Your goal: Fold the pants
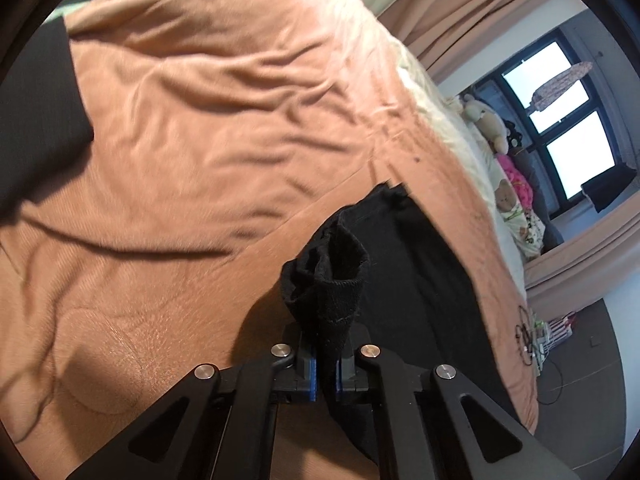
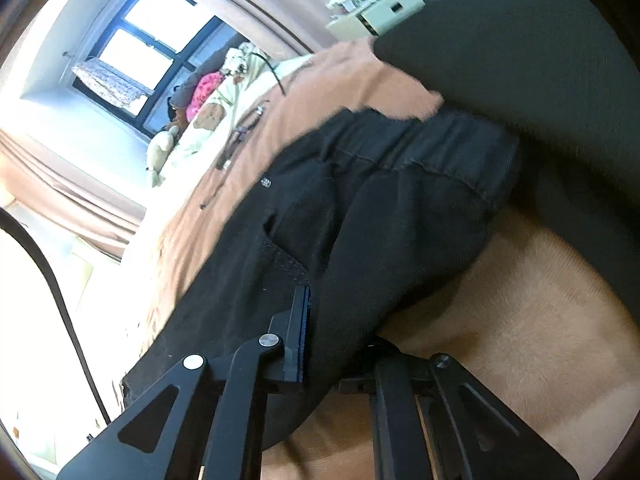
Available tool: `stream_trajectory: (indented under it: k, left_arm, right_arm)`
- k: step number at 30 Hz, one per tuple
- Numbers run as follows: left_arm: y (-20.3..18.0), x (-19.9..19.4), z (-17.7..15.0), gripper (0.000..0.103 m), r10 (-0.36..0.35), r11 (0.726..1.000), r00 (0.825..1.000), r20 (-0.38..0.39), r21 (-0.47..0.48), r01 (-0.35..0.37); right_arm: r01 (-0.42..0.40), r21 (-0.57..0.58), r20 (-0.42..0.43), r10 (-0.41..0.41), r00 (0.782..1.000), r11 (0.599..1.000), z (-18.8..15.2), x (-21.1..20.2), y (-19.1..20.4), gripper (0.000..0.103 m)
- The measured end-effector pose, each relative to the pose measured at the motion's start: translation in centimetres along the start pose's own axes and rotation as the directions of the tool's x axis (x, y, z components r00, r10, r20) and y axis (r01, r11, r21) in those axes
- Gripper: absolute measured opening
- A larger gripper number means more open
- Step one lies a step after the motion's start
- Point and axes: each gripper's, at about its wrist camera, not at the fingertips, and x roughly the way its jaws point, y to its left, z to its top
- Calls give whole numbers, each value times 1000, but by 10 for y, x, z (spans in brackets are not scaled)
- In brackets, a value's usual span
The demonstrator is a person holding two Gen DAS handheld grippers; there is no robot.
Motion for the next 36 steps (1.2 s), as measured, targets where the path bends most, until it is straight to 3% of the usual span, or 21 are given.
stream_trajectory:
  k: [8,13,36]
  left_arm:
    - [-34,-42,20,4,-44,999,999,30,30,43]
    - [-37,-70,24,4,-52,998,997,49,37,50]
    - [56,-200,-7,4,-28,999,997,71,-36,31]
  right_arm:
    - [8,-53,-7,-8,1000,999,-3,-19,39,4]
    - [6,-57,-10,-6,1000,998,-2,-34,43,4]
    - [-30,-72,-73,24,997,997,-50,-118,30,4]
